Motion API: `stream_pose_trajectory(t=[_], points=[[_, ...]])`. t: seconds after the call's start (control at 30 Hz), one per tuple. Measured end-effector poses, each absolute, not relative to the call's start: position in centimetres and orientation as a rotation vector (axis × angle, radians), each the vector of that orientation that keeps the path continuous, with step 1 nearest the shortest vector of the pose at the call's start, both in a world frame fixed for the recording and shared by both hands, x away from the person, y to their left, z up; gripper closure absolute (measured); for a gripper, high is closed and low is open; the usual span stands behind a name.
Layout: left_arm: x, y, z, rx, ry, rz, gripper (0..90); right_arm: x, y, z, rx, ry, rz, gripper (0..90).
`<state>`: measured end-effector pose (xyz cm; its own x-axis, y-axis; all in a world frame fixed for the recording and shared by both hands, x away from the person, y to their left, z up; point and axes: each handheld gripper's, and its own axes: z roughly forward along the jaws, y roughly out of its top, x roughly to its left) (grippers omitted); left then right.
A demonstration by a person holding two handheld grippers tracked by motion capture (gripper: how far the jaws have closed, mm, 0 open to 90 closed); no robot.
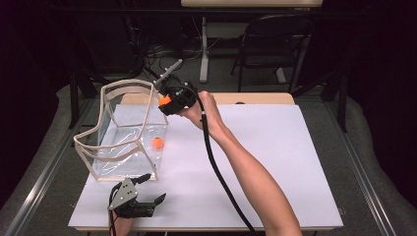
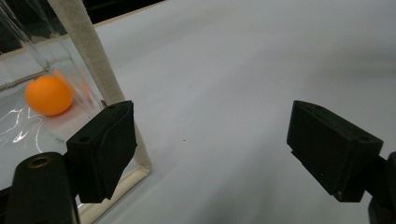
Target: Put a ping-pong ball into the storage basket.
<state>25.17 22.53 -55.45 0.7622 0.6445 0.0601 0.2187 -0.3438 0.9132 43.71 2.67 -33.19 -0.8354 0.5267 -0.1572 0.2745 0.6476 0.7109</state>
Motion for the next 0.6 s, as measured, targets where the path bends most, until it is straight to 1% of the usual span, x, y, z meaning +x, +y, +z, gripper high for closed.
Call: stream_pose_trajectory(t=[0.6], points=[[25.2, 22.5, -55.5, 1.910, 0.663, 0.508, 15.8, 43.9, 3.9, -32.8, 0.614, 2.522, 1.009, 50.9]])
